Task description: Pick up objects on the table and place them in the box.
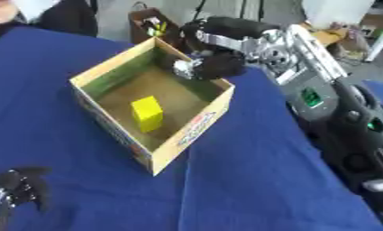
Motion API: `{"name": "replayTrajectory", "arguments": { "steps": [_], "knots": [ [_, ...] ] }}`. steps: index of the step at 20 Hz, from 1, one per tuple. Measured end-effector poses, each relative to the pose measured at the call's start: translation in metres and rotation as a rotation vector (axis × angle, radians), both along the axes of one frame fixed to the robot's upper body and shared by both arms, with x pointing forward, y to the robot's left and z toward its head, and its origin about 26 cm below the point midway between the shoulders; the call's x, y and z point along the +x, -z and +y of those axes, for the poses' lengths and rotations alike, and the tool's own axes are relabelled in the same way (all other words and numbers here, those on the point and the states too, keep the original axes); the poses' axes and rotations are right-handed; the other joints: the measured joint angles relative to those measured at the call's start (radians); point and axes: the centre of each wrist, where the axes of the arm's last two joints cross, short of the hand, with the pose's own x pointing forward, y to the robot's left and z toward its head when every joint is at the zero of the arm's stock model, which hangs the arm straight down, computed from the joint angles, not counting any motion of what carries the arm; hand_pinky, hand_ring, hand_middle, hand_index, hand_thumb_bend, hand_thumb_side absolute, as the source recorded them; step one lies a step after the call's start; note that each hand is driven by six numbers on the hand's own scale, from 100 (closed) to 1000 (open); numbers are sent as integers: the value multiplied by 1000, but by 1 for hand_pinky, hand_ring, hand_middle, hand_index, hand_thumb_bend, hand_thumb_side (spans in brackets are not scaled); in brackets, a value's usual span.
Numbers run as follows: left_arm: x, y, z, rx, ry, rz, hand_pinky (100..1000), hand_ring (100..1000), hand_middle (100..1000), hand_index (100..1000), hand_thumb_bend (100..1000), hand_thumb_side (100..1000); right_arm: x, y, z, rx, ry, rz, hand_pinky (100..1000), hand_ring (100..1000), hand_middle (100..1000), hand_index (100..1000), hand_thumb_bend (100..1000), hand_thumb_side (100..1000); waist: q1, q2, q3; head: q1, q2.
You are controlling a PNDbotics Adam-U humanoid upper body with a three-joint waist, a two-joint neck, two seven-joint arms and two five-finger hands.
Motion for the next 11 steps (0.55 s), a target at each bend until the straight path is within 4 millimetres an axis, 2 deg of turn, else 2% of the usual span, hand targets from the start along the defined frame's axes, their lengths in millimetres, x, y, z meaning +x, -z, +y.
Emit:
{"name": "replayTrajectory", "arguments": {
  "steps": [3, 4, 6, 7, 8, 11],
  "knots": [
    [0, 0, 0, -1, -2, 1, 363, 434, 438, 725, 100, 1000, -13, -5, 0, 23, -14, -32, 899, 1000, 882, 991, 100, 957, 1, 0, 0, 3, 2],
    [0, 0, 0, -1, -3, 1, 362, 434, 439, 724, 100, 1000, -16, -6, 0, 28, -19, -39, 864, 970, 824, 938, 100, 658, 2, 0, -1, 4, 3],
    [-1, 2, 3, -6, -15, 7, 362, 434, 439, 724, 100, 1000, -21, -5, -1, 49, -32, -47, 860, 967, 815, 931, 100, 637, 17, -15, -28, 15, 15],
    [-1, 3, 4, -9, -19, 10, 362, 434, 439, 724, 100, 1000, -26, -5, -5, 69, -37, -59, 838, 945, 772, 896, 100, 553, 31, -25, -44, 21, 18],
    [-1, 3, 4, -12, -23, 9, 362, 434, 439, 724, 100, 1000, -31, -7, -10, 92, -42, -75, 832, 939, 765, 886, 100, 535, 45, -30, -51, 26, 23],
    [-2, 5, 7, -20, -38, 18, 361, 434, 439, 724, 100, 1000, -46, -6, -22, 182, -65, -113, 818, 921, 752, 861, 100, 491, 59, -33, -78, 43, 36]
  ]
}}
